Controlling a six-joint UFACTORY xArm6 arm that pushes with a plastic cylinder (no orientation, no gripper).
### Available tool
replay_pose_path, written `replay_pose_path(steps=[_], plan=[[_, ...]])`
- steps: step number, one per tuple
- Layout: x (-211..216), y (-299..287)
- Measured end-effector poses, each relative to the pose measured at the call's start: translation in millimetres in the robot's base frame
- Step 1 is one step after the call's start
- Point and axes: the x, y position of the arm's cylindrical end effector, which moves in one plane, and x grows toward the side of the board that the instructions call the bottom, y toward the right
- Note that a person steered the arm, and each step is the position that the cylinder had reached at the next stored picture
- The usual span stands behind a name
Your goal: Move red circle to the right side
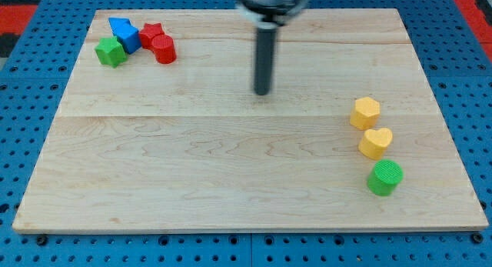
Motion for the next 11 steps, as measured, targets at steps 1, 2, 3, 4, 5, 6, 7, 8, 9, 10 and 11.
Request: replay_pose_path(steps=[1,2,3,4,5,6,7,8,9,10,11], plan=[[-6,-98],[-37,-135],[-66,-157],[-92,-140],[-95,-91],[-108,-66],[-137,-106],[-150,-64],[-136,15],[-135,55],[-135,65]])
